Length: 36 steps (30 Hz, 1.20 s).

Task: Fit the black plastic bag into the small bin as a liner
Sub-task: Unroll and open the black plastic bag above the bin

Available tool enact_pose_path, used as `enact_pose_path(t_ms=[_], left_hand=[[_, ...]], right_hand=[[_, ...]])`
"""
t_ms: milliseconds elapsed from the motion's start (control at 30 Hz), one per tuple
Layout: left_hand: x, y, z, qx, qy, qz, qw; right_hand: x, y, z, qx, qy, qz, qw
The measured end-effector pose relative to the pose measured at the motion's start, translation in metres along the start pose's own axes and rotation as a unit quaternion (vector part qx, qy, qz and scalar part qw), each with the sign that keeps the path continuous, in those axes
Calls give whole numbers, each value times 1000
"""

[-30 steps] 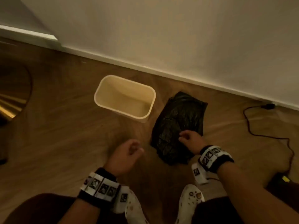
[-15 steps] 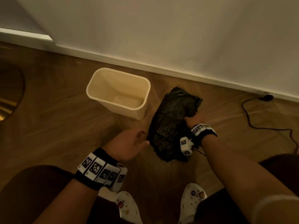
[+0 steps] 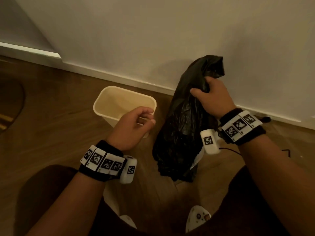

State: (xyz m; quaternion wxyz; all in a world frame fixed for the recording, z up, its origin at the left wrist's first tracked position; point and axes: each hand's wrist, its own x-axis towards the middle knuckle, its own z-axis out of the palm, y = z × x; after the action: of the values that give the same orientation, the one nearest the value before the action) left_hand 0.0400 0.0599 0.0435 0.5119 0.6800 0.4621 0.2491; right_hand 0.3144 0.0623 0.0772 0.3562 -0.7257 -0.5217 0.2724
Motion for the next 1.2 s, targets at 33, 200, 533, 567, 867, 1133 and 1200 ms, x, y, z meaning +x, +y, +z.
enact_pose_path(t_ms=[33,200,533,567,867,1133,1200], left_hand=[[1,3,-3,-15,16,6,1000],[3,22,-12,-146,72,29,986],[3,17,-15,-192,101,-21,976],[4,15,-14,-189,113,-29,975],[2,11,-13,-150,109,-28,982],[-4,19,5,-208,59,-76,973],[-6,18,12,-206,33,-89,974]], right_hand=[[-6,-10,2,9,-5,-18,1000],[-38,-44,34,-64,-84,-143,984],[-80,-18,90,-249,-289,-340,860],[-81,-16,92,-256,-293,-347,853],[-73,-27,67,-31,-342,-245,907],[-31,17,67,83,-188,129,970],[-36,33,87,175,-256,256,915]])
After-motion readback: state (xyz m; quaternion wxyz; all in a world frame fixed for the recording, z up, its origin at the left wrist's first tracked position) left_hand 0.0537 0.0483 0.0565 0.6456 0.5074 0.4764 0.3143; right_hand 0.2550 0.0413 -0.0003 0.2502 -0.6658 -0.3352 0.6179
